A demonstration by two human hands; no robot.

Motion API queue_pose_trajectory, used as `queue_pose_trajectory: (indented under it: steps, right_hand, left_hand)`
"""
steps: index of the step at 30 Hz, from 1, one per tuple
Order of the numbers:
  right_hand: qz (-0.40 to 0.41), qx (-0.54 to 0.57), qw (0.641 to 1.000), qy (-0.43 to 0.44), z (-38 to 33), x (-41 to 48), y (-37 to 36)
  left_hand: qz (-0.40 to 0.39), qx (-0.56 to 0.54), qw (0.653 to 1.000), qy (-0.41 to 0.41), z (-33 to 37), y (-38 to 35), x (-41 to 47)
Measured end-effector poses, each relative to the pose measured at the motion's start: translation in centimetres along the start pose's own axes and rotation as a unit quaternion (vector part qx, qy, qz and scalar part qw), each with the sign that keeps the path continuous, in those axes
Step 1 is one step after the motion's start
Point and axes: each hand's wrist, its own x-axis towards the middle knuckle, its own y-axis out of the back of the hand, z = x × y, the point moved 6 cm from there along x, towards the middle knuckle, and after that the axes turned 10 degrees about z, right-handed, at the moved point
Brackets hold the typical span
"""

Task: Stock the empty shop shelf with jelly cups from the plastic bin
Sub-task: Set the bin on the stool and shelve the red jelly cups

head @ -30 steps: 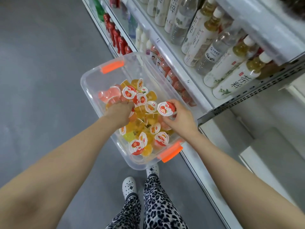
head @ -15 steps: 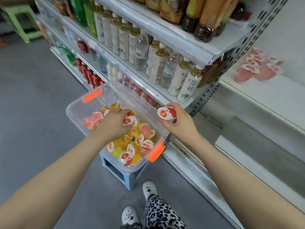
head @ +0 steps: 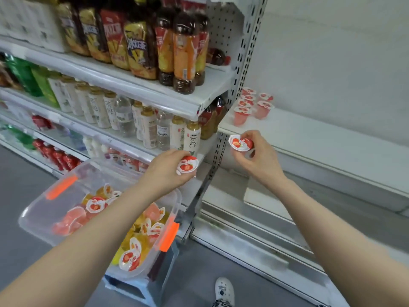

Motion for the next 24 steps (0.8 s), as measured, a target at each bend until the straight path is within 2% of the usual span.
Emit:
queue_pose_trajectory:
  steps: [4,8,18,24]
  right_hand:
    - [0.052,-0.032,0.998,-0.018,2.6,2.9,3.0]
    - [0.069,-0.044,0.996,-0.045,5.7,6.4,4.8]
    - [-0.011,-0.086,0.994,-0.069,11.5,12.8,1.8]
    - [0.006,-0.056,0.997,-0.045,13.3,13.8,0.6]
  left_hand:
    - [-0.002,-0.013,0.999,-0.034,3.1,-1.3,3.2]
    - [0.007,-0.019,0.998,-0.052,5.9,-2.9,6.4]
    - [0.027,-0.01,0.999,-0.045,9.5,-5.6,13.1]
    - [0.044,0.003,0.999,-0.029,9.9,-6.9,14.8]
